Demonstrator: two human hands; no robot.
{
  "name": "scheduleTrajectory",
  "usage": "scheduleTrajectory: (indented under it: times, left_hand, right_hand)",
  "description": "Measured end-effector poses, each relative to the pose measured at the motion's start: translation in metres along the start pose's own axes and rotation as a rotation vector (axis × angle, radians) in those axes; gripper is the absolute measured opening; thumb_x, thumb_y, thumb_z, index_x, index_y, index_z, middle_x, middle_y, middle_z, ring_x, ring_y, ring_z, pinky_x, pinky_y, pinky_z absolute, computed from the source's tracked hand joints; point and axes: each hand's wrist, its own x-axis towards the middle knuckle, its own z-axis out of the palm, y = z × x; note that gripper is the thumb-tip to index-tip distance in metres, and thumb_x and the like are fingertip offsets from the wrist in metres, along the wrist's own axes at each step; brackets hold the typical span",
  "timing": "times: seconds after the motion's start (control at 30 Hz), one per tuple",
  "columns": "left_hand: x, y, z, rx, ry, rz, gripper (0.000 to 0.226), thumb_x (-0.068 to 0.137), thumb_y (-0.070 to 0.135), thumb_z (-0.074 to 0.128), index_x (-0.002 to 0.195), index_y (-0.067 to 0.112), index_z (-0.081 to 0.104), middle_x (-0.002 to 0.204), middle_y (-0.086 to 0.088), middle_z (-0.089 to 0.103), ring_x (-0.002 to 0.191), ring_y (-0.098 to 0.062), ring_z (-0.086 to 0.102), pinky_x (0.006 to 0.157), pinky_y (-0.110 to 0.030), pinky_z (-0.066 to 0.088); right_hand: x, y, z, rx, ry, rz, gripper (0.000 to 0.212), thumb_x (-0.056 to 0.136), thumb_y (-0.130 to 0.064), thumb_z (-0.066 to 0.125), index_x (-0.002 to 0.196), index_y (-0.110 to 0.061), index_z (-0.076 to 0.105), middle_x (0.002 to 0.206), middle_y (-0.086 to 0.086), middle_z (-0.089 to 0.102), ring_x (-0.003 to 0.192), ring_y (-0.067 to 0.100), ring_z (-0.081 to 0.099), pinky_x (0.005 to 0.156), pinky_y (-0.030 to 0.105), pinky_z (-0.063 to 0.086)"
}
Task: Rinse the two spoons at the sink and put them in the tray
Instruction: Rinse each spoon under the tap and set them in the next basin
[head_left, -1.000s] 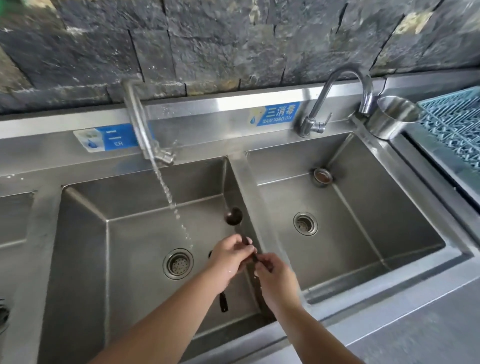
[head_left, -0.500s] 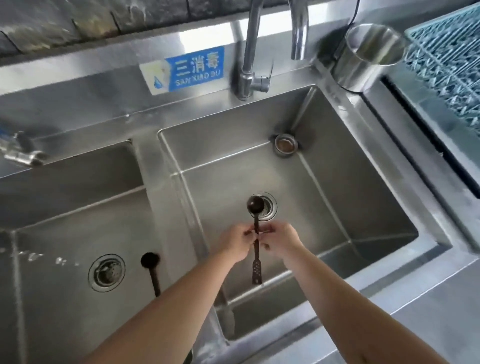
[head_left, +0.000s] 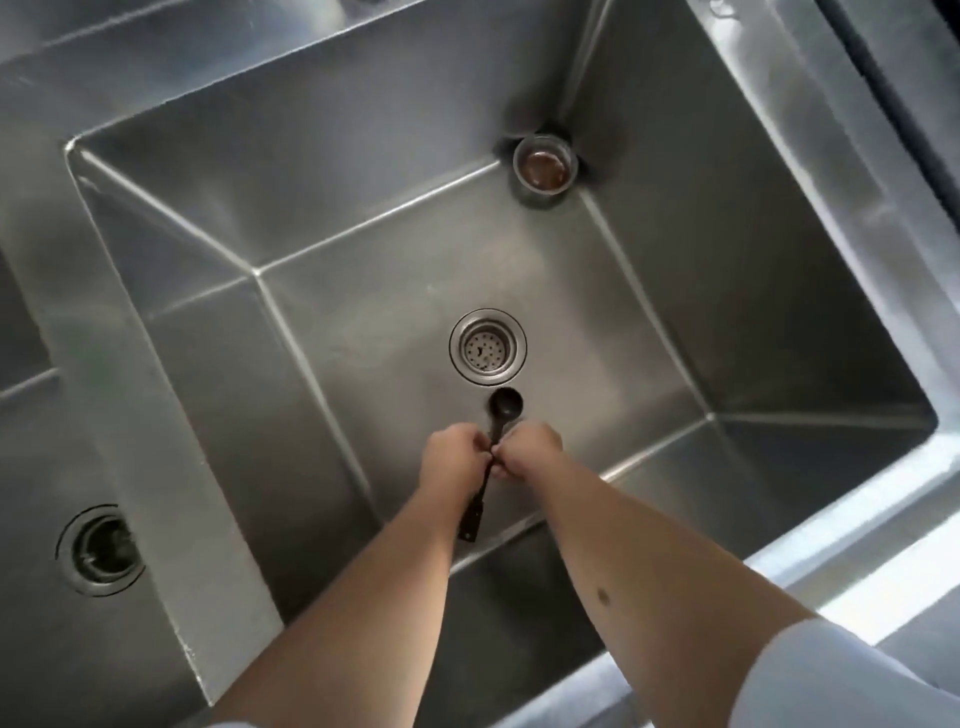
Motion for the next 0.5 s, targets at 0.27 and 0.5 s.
scheduleTrajectory:
  times: [0.27,0.5]
  left_hand:
    - [0.0,-0.003,-0.002,0.051,0.026,-0.006,0.019,0.072,0.031,0.069,0.088,0.022,0.067,0.096,-0.009,0.07,0.093,-0.031,0.066,0.071,-0.032,0.05]
    - [-0.055,0.015,-0.092,0.282,0.166,0.16,0.03,0.089,0.026,0.052,0.117,0.017,0.056,0.117,-0.011,0.064,0.109,-0.034,0.06,0.082,-0.039,0.047]
  right_hand:
    - [-0.003,-0.004,-0.001,0.117,0.063,0.081,0.02,0.08,0.005,0.07,0.099,-0.001,0.066,0.093,0.021,0.068,0.043,0.023,0.063,0.03,0.021,0.045]
    - [-0.098,-0.048,-0.006,-0.464,0.132,-0.305,0.027,0.082,-0.04,0.06,0.103,-0.023,0.062,0.099,0.007,0.065,0.092,0.026,0.063,0.068,0.026,0.045]
